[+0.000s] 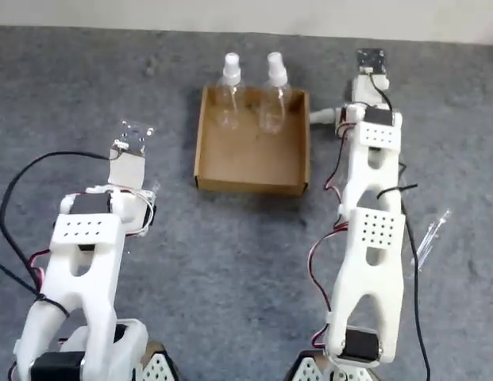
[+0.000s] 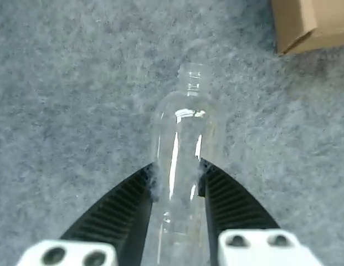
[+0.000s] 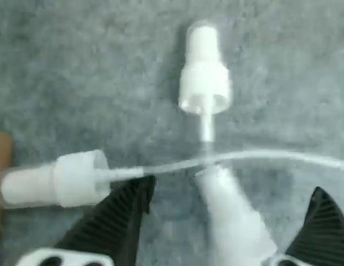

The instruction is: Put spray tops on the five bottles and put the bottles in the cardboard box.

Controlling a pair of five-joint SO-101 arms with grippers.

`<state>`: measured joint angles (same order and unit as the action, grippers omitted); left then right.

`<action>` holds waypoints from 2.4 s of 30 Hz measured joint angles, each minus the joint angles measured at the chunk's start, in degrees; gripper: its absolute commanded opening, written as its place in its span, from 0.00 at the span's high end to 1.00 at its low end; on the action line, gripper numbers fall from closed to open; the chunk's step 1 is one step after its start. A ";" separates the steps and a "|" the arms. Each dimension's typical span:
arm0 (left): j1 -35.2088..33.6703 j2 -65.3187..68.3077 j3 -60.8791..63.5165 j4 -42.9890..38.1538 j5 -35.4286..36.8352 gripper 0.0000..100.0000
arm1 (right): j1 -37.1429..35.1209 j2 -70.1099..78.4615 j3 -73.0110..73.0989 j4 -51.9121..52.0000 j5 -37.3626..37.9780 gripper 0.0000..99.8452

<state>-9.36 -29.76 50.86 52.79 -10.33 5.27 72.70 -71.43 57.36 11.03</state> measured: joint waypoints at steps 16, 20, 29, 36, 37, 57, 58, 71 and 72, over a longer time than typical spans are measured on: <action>0.00 0.00 0.09 -0.18 0.00 0.92 | 3.43 0.79 -21.80 34.73 3.08 1.00; 0.00 0.00 0.35 -0.35 0.00 0.92 | 3.69 -1.67 -21.98 40.00 4.22 1.00; 0.00 0.00 0.97 -0.35 0.00 0.92 | 3.60 -17.14 -21.98 42.64 4.31 1.00; 0.00 0.00 0.97 -0.35 0.00 0.91 | 3.34 -35.34 -9.05 42.73 4.40 1.00; 0.00 0.00 0.97 -0.35 0.00 0.91 | 3.25 -38.86 -3.43 42.73 4.48 1.00; -0.09 0.00 -0.53 0.00 0.00 0.91 | -37.36 -98.64 96.79 29.10 -6.42 1.00; -0.18 0.00 -1.76 1.23 0.00 0.91 | -39.12 -98.02 97.85 25.85 -8.35 1.00; -2.55 0.00 -10.46 11.34 0.00 0.91 | -45.54 -74.29 98.73 -13.36 -26.55 0.95; -2.46 0.00 -10.46 11.43 0.00 0.91 | -46.33 -73.05 98.73 -14.24 -26.73 0.92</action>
<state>-11.82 -29.76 40.40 64.22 -10.33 -41.05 -0.35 27.30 43.12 -15.69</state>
